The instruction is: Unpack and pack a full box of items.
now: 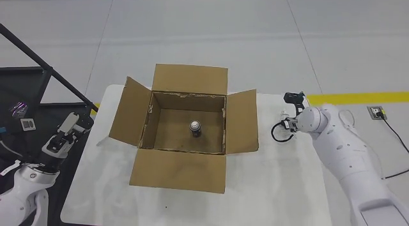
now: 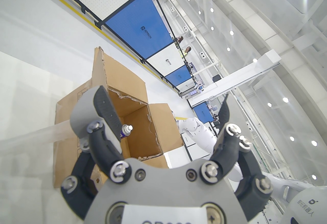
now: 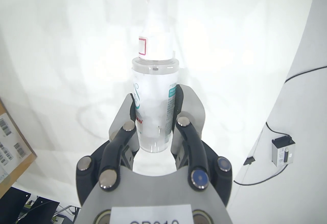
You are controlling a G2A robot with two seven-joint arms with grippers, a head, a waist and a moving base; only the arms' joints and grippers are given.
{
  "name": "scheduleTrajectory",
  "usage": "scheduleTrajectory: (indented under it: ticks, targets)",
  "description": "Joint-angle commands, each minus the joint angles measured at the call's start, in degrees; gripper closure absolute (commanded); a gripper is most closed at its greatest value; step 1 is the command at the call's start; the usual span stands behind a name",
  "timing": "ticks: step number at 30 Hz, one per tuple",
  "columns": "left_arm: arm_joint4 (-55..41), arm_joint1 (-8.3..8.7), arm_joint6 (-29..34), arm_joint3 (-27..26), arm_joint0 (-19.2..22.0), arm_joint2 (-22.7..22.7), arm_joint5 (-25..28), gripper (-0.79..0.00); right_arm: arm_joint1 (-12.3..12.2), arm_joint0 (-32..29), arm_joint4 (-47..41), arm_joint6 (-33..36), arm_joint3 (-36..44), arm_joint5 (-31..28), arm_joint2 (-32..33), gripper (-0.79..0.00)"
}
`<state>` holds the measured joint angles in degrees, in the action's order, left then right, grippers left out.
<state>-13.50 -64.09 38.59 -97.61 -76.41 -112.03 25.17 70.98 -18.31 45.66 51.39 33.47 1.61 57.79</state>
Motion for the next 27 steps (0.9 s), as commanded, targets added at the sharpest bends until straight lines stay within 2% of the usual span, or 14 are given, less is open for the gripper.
scheduleTrajectory:
  ticks: [1,5,10,16,20,27]
  targets:
    - [0.0,0.0,0.0,0.0,0.0,0.0,0.0,-0.785,-0.3,1.2,0.4,-0.8,1.3,-0.5,0.6,0.0]
    - [0.0,0.0,0.0,0.0,0.0,0.0,0.0,-0.785,-1.1,3.2,2.0,-3.2,7.4,-0.8,2.4,0.0]
    - [0.0,0.0,0.0,0.0,0.0,0.0,0.0,-0.785,-2.2,3.6,4.0,-5.9,21.2,-0.6,5.0,0.0]
    - [0.0,0.0,0.0,0.0,0.0,0.0,0.0,-0.785,-2.2,1.6,1.6,-3.8,37.1,-5.4,4.2,0.0]
    - [0.0,0.0,0.0,0.0,0.0,0.0,0.0,-0.785,-1.3,2.2,-2.6,-0.5,39.9,-10.0,1.0,0.0]
    - [0.0,0.0,0.0,0.0,0.0,0.0,0.0,-0.785,1.3,4.7,-6.9,4.7,36.3,-15.4,-8.3,0.0]
